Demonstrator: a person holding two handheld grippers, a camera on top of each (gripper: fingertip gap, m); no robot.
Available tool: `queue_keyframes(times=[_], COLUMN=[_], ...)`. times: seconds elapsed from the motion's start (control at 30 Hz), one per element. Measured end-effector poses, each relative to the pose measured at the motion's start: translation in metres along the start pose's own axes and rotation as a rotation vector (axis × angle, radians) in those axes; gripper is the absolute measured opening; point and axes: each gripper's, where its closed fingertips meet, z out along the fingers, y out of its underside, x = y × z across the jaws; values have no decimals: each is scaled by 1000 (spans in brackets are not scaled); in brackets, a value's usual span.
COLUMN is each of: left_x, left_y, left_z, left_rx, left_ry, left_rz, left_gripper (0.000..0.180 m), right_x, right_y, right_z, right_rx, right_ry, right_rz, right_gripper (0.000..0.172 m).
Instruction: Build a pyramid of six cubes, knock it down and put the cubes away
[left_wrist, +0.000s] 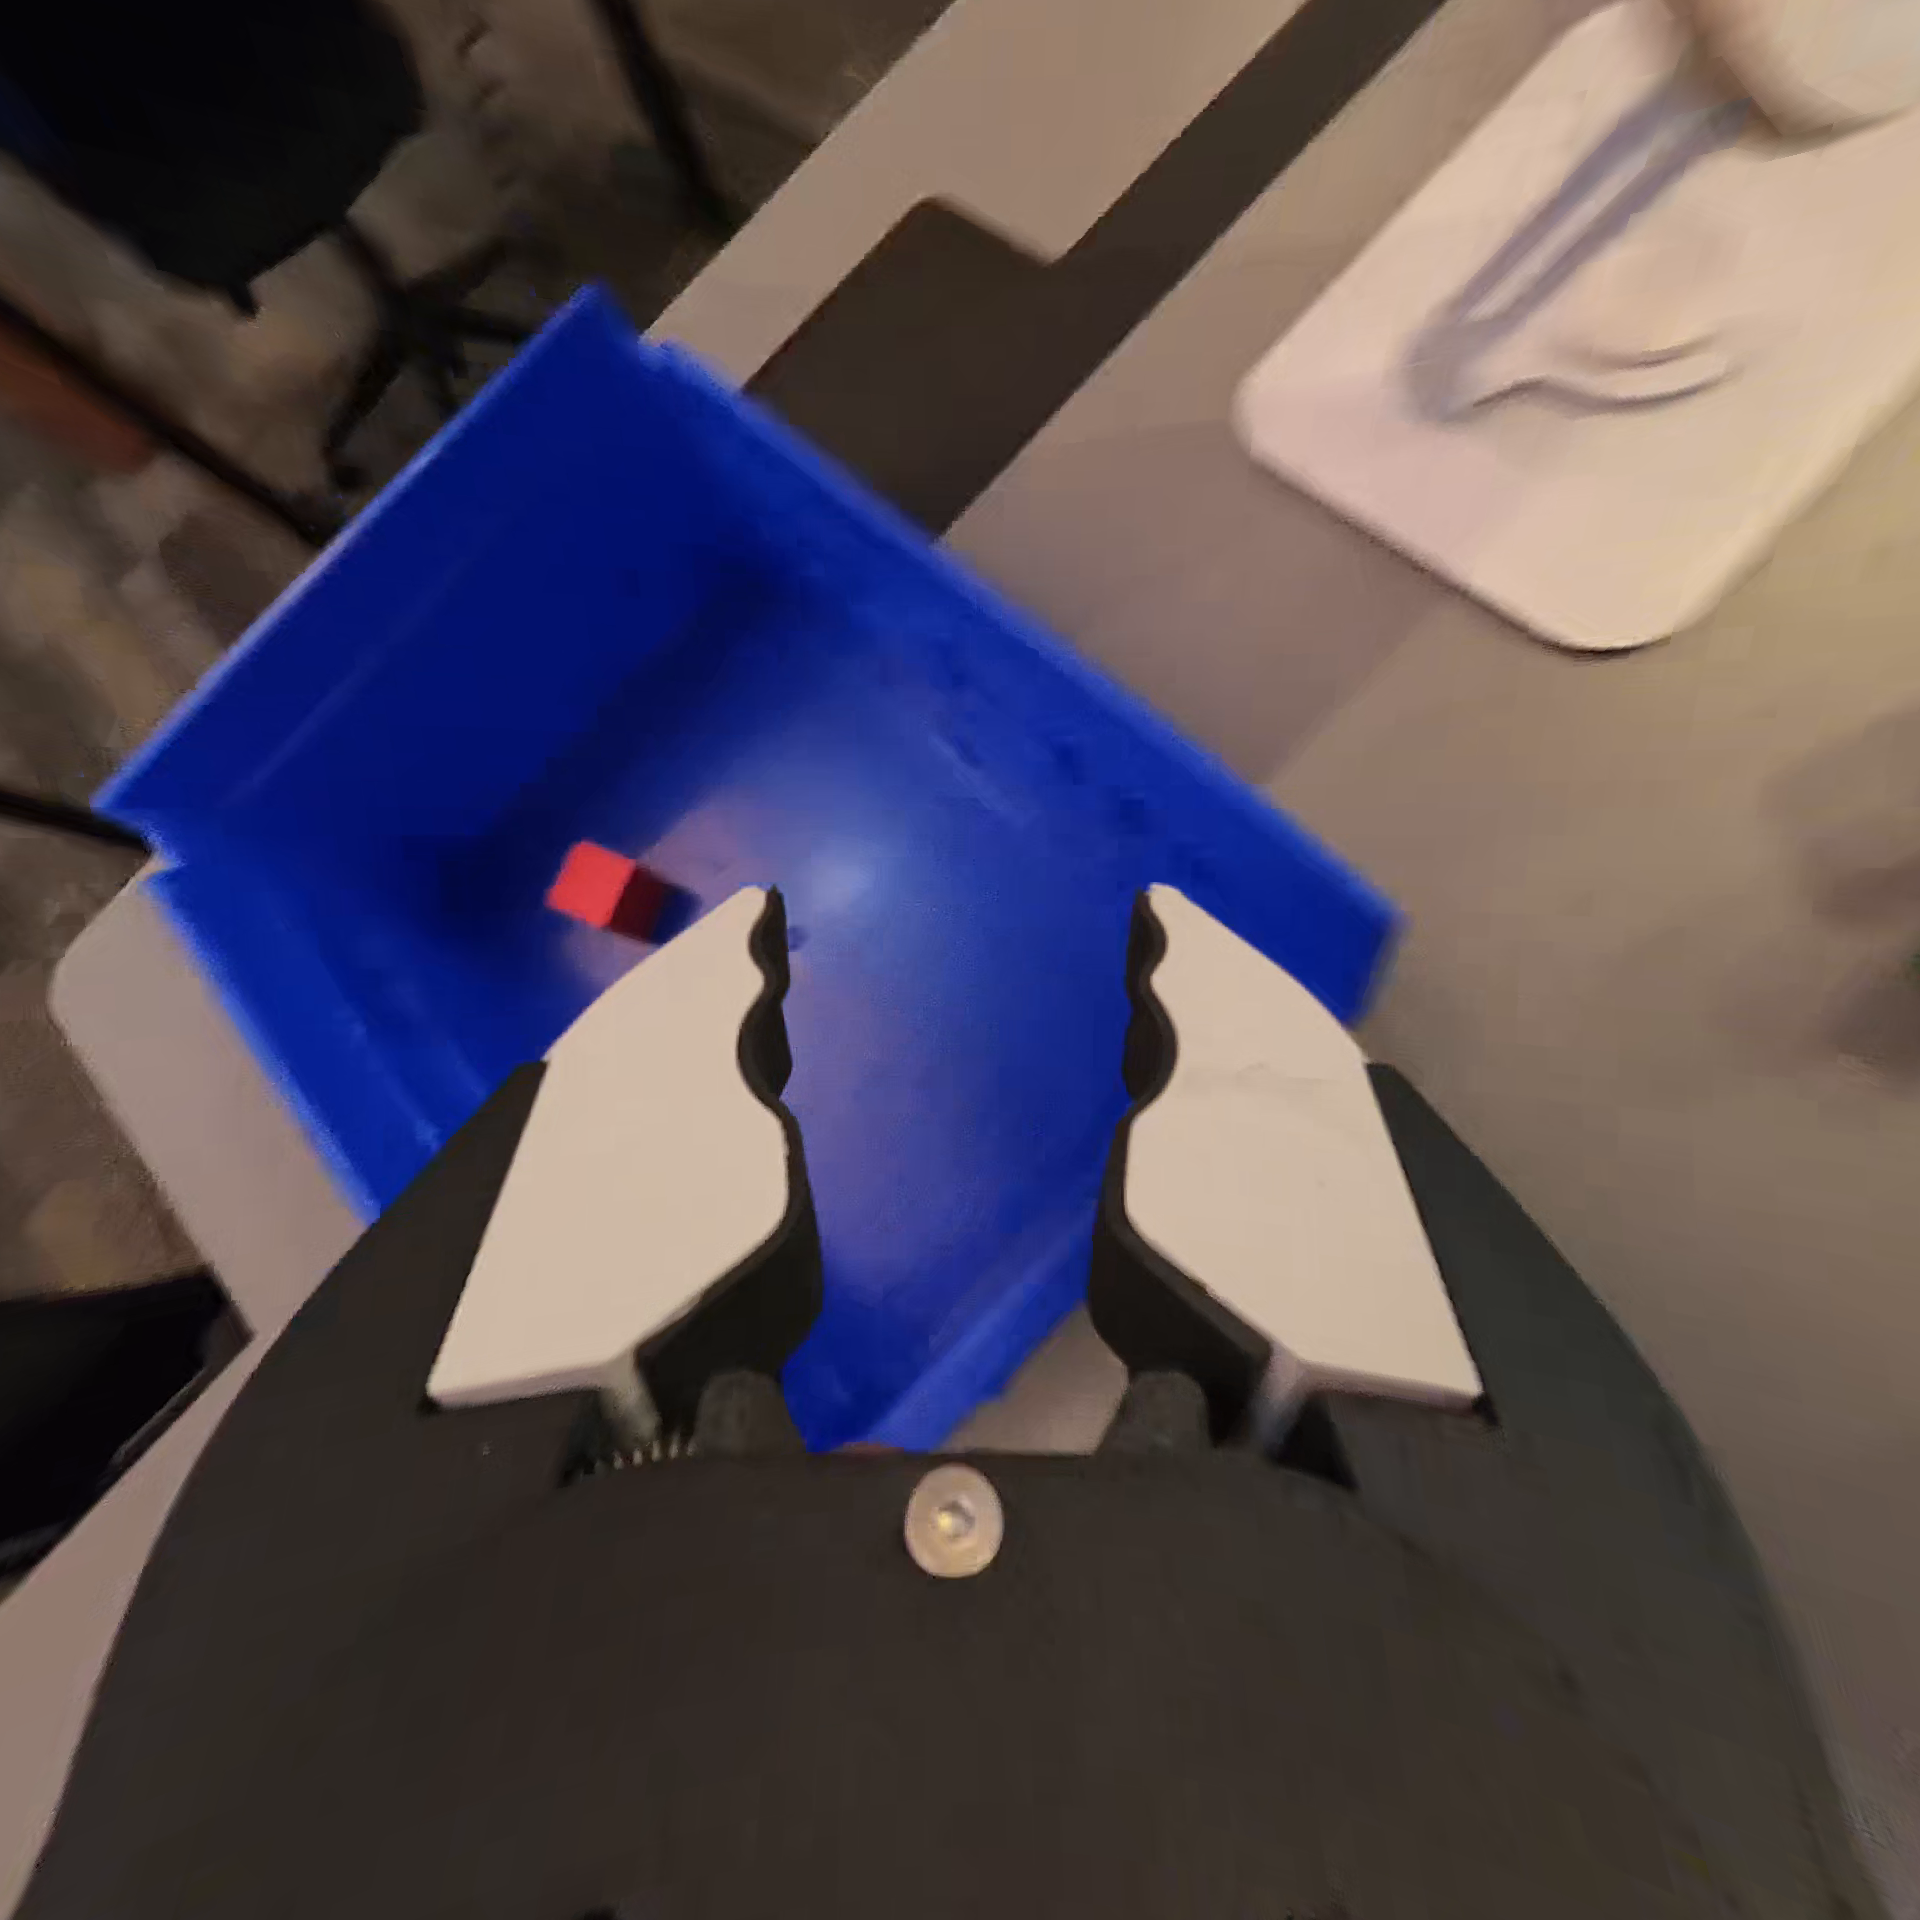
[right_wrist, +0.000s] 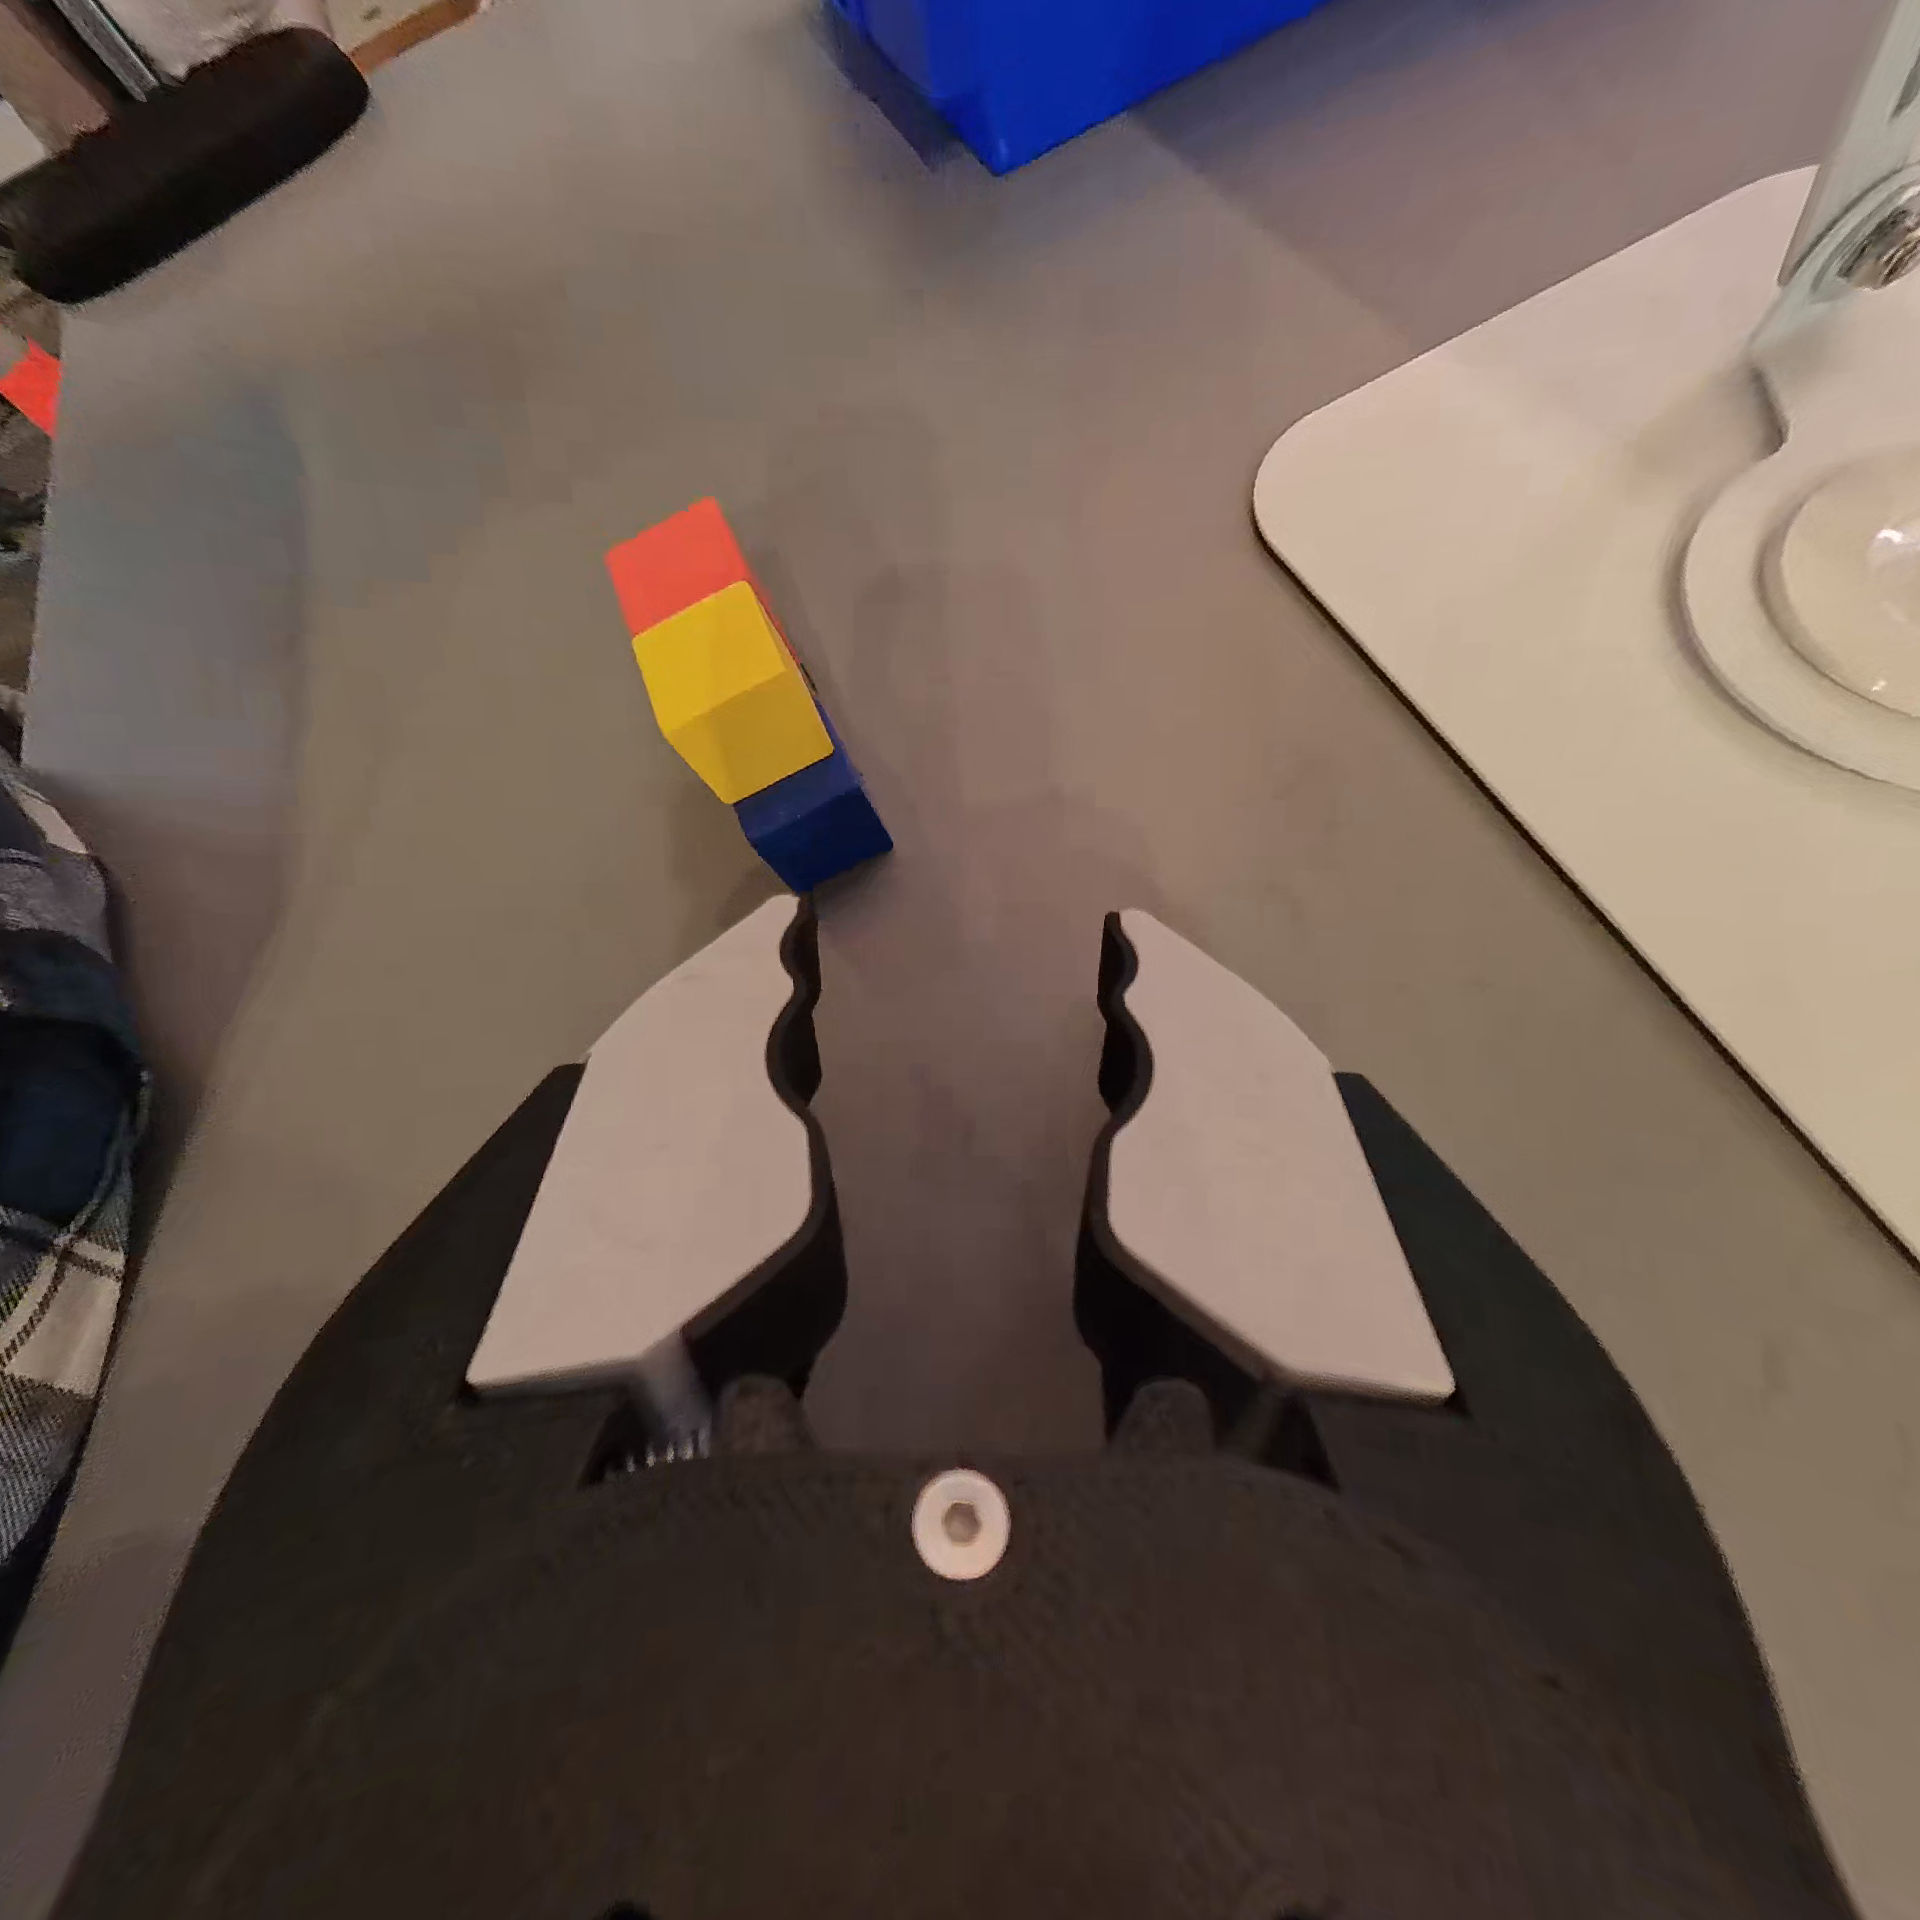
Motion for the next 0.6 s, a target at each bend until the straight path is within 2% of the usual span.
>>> queue_keyframes(times=[0.07, 0.17, 0.3, 0.53, 0.57, 0.6], left_x=[-32, -69, -98, -131, -131, -127], left_y=[10, 19, 35, 76, 80, 80], left_z=[21, 53, 96, 134, 135, 137], left_rx=[-100, -249, -420, -722, -755, -762], left_ry=[-50, -99, -8, 52, 64, 92], left_rz=[42, 241, 329, 417, 436, 431], left_gripper=[62, 58, 57, 55, 51, 40], right_x=[1, 1, 4, 7, 7, 7], right_y=[4, 7, 7, 5, 5, 5], right_z=[4, 7, 7, 8, 8, 8], right_rx=[-37, -68, -68, -64, -64, -63], right_ry=[5, 16, 21, 35, 35, 35], right_rz=[3, -2, 22, 34, 36, 37], right_gripper=[52, 51, 48, 44, 44, 44])
